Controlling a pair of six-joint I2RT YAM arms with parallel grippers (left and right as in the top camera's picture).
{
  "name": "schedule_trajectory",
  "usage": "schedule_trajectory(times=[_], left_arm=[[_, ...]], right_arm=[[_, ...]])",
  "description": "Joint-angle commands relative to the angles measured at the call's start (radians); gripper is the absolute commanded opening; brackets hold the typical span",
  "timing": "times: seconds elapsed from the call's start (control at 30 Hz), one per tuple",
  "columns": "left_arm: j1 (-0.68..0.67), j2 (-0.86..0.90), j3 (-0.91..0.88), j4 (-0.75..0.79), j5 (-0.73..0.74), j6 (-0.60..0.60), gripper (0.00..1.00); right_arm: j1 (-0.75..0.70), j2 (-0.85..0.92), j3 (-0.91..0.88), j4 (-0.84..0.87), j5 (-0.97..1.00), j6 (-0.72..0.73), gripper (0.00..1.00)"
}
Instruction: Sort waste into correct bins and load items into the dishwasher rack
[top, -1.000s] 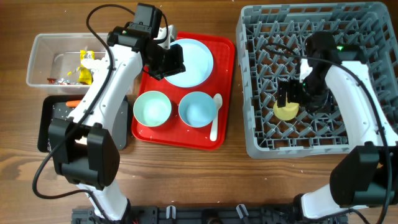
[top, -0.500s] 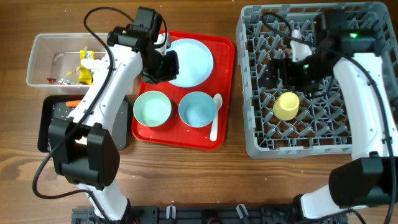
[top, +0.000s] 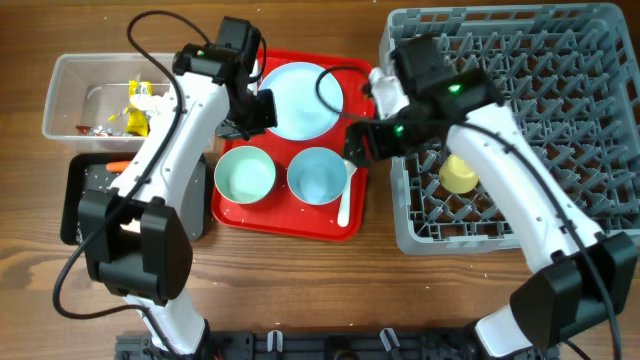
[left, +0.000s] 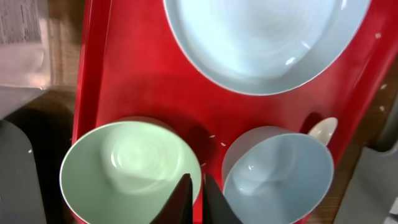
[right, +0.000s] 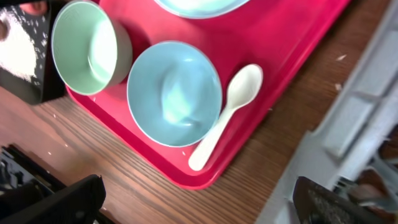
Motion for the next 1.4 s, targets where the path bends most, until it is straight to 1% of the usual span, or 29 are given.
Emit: schedule_trajectory(times=[0.0,0.07,0.13,0.37,0.43,0.67,0.83,0.97,1.07,1.13,1.27,1.37], left_arm=[[-0.004,-0.001,-0.066,0.019,0.014,-0.01,0.12],[-0.01,-0.001,-0.098,0.043,0.082,-0.01,0.12],[-0.024,-0.001,-0.139,0.078,0.103,-0.01,0.12],[-0.034,-0.001,-0.23,0.168,0.079,-0.019,0.2],[-0.034,-0.001,-0.254,0.185,0.045,-0.045,0.2],[-0.034,-0.001,-0.354,0.275,0.043,-0.045,0.2],[-0.03,-0.002,-0.364,0.308,0.043,-0.044,0.2],[-0.027,-0.003,-0.338,0.301,0.043,-0.043,0.2],[-0.026,-0.011,-0.298,0.28,0.043,-0.036,0.26],[-0.026,-0.021,-0.254,0.243,0.035,-0.032,0.27],[-0.017,-0.053,-0.178,0.164,-0.035,-0.033,0.28],[-0.005,-0.079,-0.166,0.126,-0.097,-0.033,0.29]], right_arm=[[0.008,0.001,-0.045,0.021,0.027,0.022,1.0],[0.003,0.001,-0.054,0.024,0.027,0.021,1.0],[0.001,0.001,-0.055,0.024,0.027,0.021,1.0],[0.001,0.001,-0.055,0.026,0.027,0.02,1.0],[0.001,0.001,-0.055,0.026,0.027,0.021,1.0],[0.001,0.002,-0.055,0.029,0.031,0.019,1.0],[0.001,0.002,-0.055,0.03,0.031,0.018,1.0],[0.001,0.002,-0.055,0.03,0.031,0.018,1.0],[0.001,0.002,-0.055,0.029,0.031,0.018,1.0],[0.001,0.002,-0.055,0.03,0.031,0.018,1.0],[0.001,0.002,-0.055,0.03,0.031,0.018,1.0],[0.001,0.002,-0.055,0.029,0.031,0.019,1.0]])
